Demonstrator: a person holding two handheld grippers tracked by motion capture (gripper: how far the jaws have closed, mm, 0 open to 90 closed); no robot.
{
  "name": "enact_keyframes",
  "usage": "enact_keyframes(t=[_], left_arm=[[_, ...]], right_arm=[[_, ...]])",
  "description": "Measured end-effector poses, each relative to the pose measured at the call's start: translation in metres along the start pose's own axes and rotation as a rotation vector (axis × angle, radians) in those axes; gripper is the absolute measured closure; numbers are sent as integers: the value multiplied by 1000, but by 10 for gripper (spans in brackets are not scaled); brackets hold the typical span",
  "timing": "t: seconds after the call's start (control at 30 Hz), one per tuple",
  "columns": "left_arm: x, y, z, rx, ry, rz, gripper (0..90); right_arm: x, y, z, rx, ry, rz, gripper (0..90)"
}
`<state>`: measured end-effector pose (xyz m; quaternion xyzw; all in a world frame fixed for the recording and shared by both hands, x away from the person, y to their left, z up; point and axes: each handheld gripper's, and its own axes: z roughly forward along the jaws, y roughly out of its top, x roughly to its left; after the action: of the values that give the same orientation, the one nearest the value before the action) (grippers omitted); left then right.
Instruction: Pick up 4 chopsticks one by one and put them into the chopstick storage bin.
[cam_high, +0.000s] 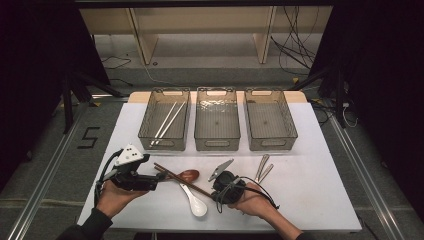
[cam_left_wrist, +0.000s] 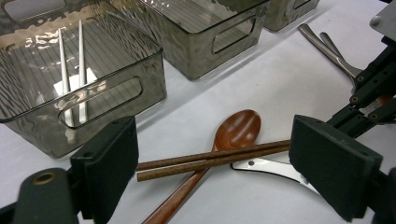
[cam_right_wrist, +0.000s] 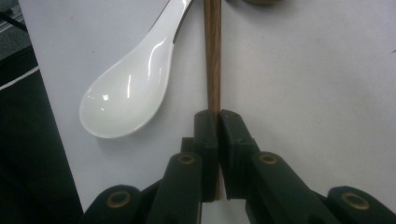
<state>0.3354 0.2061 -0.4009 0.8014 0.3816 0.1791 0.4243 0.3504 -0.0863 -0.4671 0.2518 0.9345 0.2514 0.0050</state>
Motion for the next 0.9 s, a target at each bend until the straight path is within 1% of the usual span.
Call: enact_keyframes(t=[0.23, 0.37, 0.43, 0.53, 0.6, 0.7, 0.77, 0.9], left_arm=[[0, 0, 0, 0, 1, 0, 154], [0, 0, 0, 4, 2, -2, 155], [1, 0, 0, 5, 2, -3, 154], [1, -1, 0, 6, 3, -5, 155], [2, -1, 1, 7, 4, -7, 155], [2, -1, 1, 12, 5, -10, 155], [3, -1, 1, 16, 8, -9, 155], [4, -2, 2, 24, 18, -31, 155]], right_arm=[[1, 1, -2, 3, -5, 12, 871], [2, 1, -3, -2, -15, 0, 873], [1, 1, -3, 2, -17, 1, 873], [0, 1, -5, -9, -13, 3, 874], [0, 1, -6, -16, -11, 16, 874], [-2, 1, -8, -23, -11, 24, 874], [-2, 1, -9, -38, -15, 21, 874], [-4, 2, -16, -66, -17, 25, 874]])
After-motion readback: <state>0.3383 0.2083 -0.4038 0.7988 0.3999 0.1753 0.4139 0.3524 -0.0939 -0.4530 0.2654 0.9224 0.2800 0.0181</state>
